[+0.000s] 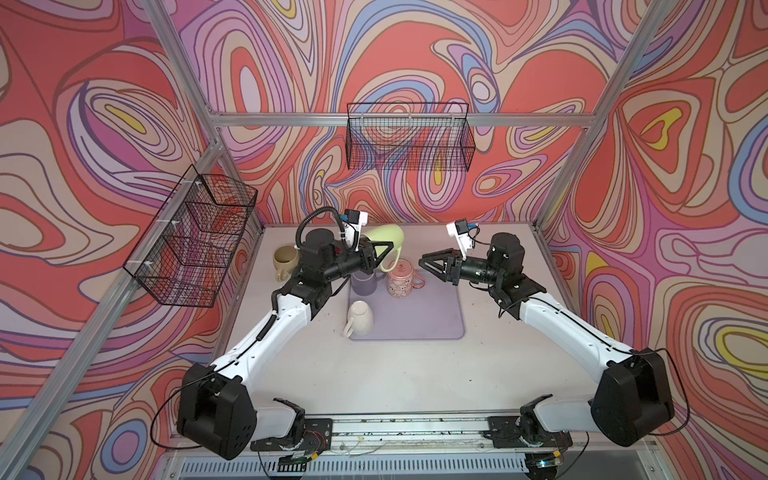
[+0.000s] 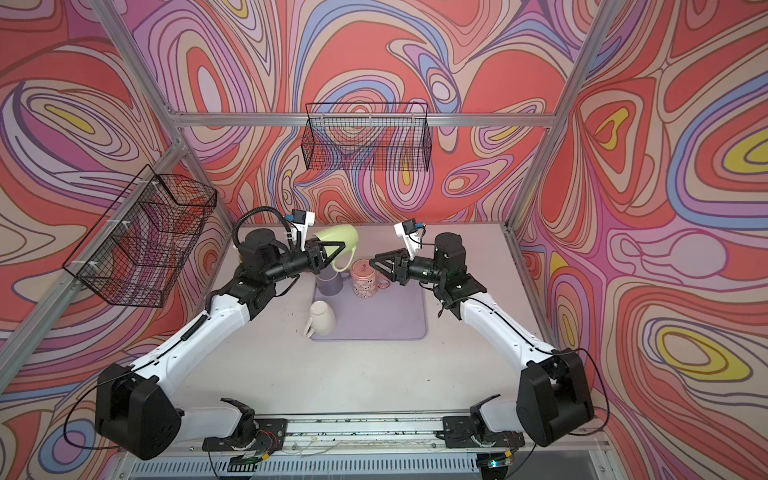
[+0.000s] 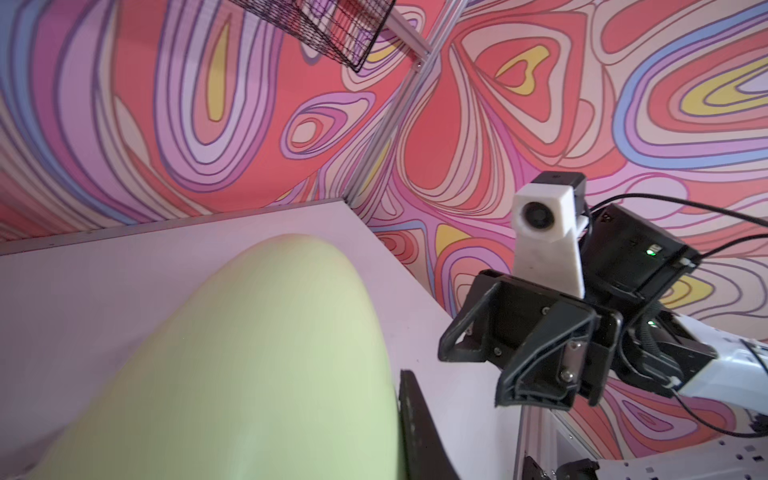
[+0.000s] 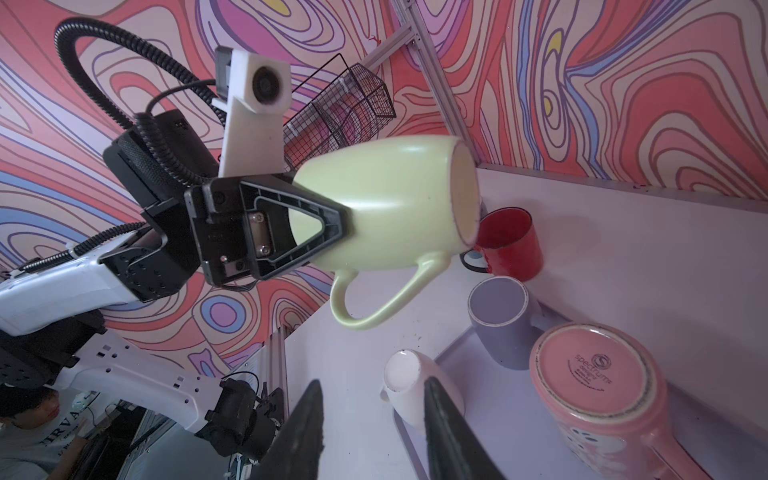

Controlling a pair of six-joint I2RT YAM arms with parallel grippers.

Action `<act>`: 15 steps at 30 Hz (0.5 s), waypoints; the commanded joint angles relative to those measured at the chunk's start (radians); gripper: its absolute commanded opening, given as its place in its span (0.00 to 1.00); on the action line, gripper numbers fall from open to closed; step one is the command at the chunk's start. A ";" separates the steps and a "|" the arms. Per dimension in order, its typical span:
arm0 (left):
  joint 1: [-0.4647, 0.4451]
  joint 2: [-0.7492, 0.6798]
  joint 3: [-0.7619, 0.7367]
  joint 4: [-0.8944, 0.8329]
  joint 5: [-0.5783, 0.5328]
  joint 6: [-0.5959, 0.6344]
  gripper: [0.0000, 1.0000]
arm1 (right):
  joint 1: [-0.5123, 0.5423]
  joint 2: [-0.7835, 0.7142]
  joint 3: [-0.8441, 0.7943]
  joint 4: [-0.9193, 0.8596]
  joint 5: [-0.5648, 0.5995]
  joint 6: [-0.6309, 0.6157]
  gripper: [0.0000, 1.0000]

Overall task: Turn the mug right side up
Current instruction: 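Rotate the green mug upright with the left gripper and lower it beside the cream mug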

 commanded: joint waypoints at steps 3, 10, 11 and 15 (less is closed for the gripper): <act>0.056 -0.085 0.144 -0.413 -0.139 0.289 0.00 | -0.002 -0.026 0.042 -0.096 0.062 -0.083 0.40; 0.170 0.025 0.312 -0.960 -0.360 0.460 0.00 | -0.006 -0.017 0.082 -0.238 0.222 -0.169 0.40; 0.188 0.038 0.300 -0.985 -0.389 0.473 0.00 | -0.008 -0.014 0.085 -0.250 0.254 -0.174 0.40; 0.234 0.083 0.245 -1.040 -0.473 0.466 0.00 | -0.021 -0.004 0.088 -0.287 0.374 -0.167 0.40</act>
